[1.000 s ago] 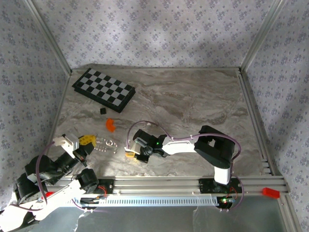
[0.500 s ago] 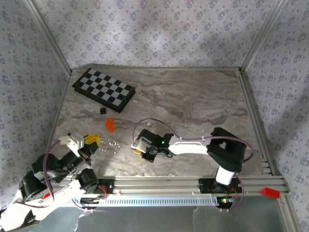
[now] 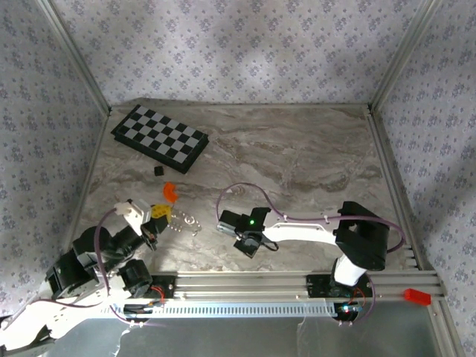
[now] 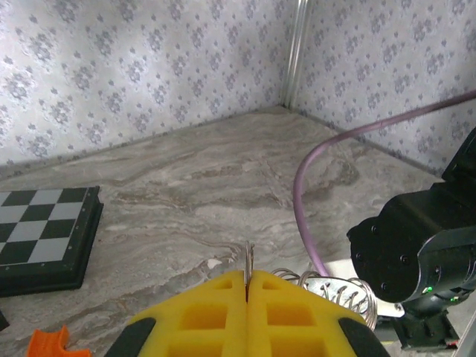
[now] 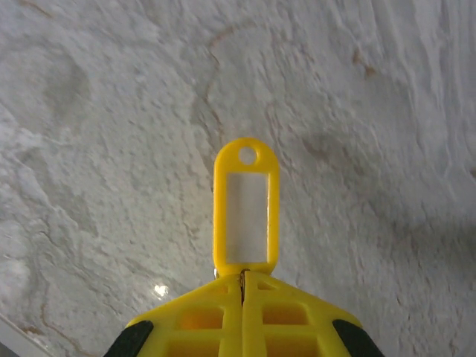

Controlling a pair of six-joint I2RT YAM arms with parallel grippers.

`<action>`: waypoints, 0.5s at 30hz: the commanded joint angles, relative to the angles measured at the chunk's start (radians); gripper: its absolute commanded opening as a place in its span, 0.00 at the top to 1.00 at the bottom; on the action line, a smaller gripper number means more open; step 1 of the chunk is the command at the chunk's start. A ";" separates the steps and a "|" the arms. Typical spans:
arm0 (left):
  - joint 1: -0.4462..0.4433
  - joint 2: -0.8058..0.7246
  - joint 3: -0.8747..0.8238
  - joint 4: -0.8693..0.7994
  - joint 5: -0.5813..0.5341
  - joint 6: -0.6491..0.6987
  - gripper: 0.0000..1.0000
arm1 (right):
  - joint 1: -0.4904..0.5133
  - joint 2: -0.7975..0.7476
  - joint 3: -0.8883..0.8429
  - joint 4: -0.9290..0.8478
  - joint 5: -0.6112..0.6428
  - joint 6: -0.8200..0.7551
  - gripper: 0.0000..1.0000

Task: Put the keys on the keyring

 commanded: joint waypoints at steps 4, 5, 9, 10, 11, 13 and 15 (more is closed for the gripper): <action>0.002 0.022 0.008 0.098 0.039 0.027 1.00 | -0.024 0.052 0.034 -0.127 -0.033 0.080 1.00; 0.002 0.019 0.003 0.103 0.039 0.026 1.00 | -0.031 0.061 0.034 -0.125 -0.040 0.081 1.00; 0.002 0.016 -0.008 0.112 0.046 0.018 1.00 | -0.064 0.070 0.014 -0.088 -0.086 0.076 0.99; 0.002 0.016 -0.011 0.115 0.047 0.018 1.00 | -0.072 0.068 0.008 -0.075 -0.100 0.073 0.99; 0.002 0.016 -0.012 0.119 0.048 0.019 1.00 | -0.080 0.067 0.001 -0.066 -0.112 0.071 0.98; 0.002 0.017 -0.018 0.124 0.048 0.020 1.00 | -0.093 0.061 -0.003 -0.056 -0.122 0.071 0.94; 0.002 0.019 -0.020 0.128 0.050 0.020 1.00 | -0.100 0.047 -0.008 -0.049 -0.132 0.071 0.89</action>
